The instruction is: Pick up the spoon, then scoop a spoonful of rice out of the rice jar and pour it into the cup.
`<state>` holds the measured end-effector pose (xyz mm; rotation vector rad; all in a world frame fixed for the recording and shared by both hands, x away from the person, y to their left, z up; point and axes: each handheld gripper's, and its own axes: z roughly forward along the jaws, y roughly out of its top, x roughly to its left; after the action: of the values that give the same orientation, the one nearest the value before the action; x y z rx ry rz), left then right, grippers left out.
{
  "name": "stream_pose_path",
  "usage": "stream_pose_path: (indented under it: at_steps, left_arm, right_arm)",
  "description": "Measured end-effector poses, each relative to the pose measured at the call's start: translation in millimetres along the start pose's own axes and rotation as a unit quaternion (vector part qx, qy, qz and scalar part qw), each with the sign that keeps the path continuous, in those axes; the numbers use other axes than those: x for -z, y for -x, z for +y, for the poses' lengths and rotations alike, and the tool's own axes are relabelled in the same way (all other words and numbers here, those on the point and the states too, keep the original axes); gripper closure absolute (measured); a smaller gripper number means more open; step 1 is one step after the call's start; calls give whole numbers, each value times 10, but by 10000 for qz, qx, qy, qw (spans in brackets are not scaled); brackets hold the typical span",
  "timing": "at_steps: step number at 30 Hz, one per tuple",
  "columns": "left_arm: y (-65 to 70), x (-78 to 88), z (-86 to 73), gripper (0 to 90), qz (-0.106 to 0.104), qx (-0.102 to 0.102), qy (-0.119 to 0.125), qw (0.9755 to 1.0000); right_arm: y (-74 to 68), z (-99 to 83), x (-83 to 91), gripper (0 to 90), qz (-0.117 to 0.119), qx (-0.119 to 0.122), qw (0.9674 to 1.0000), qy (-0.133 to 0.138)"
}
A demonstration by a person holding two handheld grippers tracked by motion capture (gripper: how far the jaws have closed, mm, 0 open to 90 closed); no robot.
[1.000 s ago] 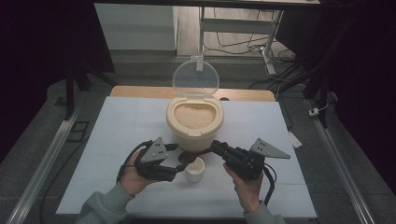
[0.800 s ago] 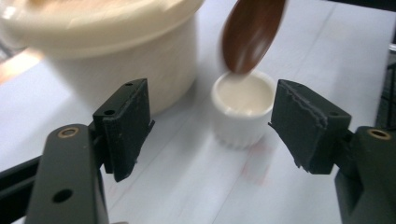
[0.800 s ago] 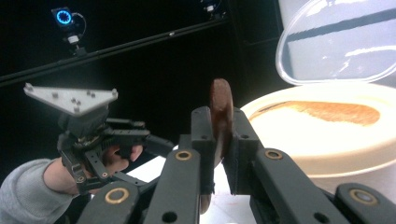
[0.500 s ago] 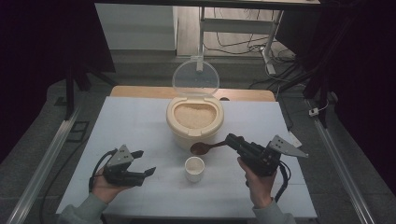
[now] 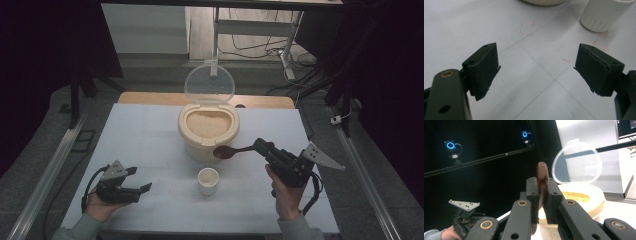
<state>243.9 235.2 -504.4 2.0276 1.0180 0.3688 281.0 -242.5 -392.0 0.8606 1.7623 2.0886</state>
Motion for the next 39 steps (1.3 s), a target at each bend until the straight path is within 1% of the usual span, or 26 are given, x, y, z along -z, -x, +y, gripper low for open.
stream_pose_path:
  at_steps: [9, 16, 24, 29, 32, 34, 36, 37, 38, 39]
  left_arm:
    - [-6, -37, -10, 181, -8, -10, -76, 10000]
    - [3, -35, -1, 179, 1, -30, -58, 10000]
    - [6, -34, 3, 178, -21, -30, -58, 10000]
    - [6, -34, 14, 176, -49, -27, -66, 10000]
    - [12, -37, 17, 174, -57, -31, -79, 9999]
    - [20, -47, 19, 172, -65, -39, -93, 9999]
    - [28, -54, 24, 168, -86, -48, -108, 9999]
    - [33, -55, 26, 168, -100, -40, -112, 9999]
    - [37, -55, 28, 164, -114, -47, -117, 9999]
    - [40, -54, 28, 164, -112, -55, -119, 9999]
  right_arm:
    - [31, 32, 44, 837, -77, 16, 9999, 74]
    - [29, 74, 77, 837, -111, 58, 9998, 165]
    - [43, 111, 67, 837, -136, 81, 9996, 242]
    - [69, 220, 20, 837, -166, 124, 9990, 404]
    - [110, 257, -32, 837, -222, 47, 9985, 492]
    - [143, 290, -93, 837, -246, 0, 9985, 487]
    - [168, 336, -171, 837, -330, 24, 9984, 451]
    - [168, 336, -171, 837, -330, 24, 9984, 451]
    - [192, 388, -255, 837, -389, 59, 9985, 382]
    - [202, 414, -294, 837, -427, 83, 9984, 364]
